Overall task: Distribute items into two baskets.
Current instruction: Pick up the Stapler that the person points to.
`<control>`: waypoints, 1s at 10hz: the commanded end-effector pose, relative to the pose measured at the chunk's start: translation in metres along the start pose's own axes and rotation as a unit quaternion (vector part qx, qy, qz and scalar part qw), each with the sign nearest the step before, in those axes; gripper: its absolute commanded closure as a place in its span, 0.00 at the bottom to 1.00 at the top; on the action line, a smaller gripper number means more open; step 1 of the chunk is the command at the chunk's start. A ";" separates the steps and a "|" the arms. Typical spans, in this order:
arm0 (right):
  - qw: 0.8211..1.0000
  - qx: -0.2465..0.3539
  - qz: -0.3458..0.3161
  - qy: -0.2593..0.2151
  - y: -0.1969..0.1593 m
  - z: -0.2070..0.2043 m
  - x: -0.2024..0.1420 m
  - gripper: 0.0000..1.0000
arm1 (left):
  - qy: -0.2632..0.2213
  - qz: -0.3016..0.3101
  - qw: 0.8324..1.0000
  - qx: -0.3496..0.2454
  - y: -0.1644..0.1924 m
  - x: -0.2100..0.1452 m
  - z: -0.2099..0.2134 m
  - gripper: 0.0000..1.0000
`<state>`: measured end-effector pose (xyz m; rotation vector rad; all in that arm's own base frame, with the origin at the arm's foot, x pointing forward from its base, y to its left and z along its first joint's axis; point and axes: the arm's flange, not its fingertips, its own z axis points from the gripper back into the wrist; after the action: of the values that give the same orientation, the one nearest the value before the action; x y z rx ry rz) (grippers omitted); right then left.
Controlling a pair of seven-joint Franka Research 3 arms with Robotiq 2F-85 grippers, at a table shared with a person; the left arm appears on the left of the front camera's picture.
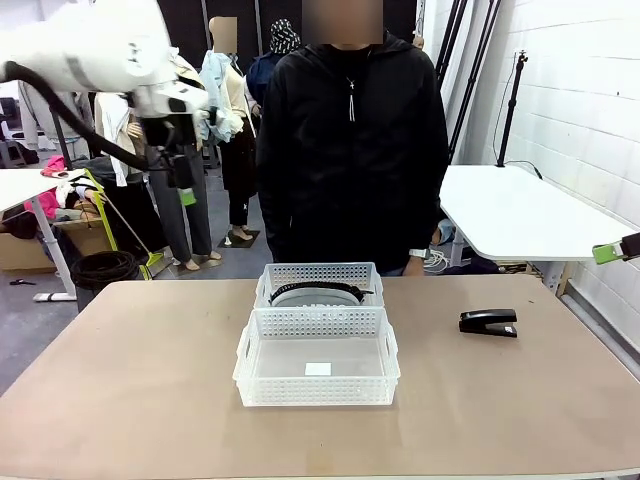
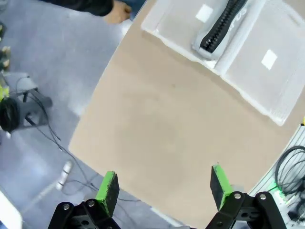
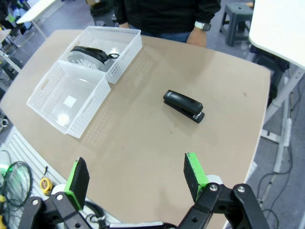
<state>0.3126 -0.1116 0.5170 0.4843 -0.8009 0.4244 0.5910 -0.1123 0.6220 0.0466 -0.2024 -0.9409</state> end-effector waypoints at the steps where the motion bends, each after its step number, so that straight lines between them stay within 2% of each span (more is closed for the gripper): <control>1: 1.000 0.009 -0.007 -0.004 0.000 -0.001 0.001 0.00 | -0.045 0.078 0.996 -0.002 -0.014 -0.057 -0.002 0.00; 3: 1.000 0.009 -0.007 -0.004 0.000 -0.001 0.001 0.00 | -0.114 0.117 0.987 0.008 -0.028 -0.114 0.009 0.00; 6: 1.000 0.009 -0.007 -0.004 0.000 -0.001 0.001 0.00 | -0.185 0.161 0.969 -0.016 -0.034 -0.181 -0.017 0.00; 8: 1.000 0.009 -0.007 -0.004 0.000 -0.001 0.001 0.00 | -0.235 0.176 0.954 -0.055 -0.036 -0.232 -0.024 0.00; 10: 1.000 0.009 -0.007 -0.004 0.000 -0.001 0.001 0.00 | -0.308 0.144 0.930 -0.140 -0.020 -0.255 -0.030 0.00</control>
<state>0.3124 -0.1117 0.5168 0.4845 -0.7988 0.4243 0.4286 0.0721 0.5516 -0.3993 -0.6164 -0.5906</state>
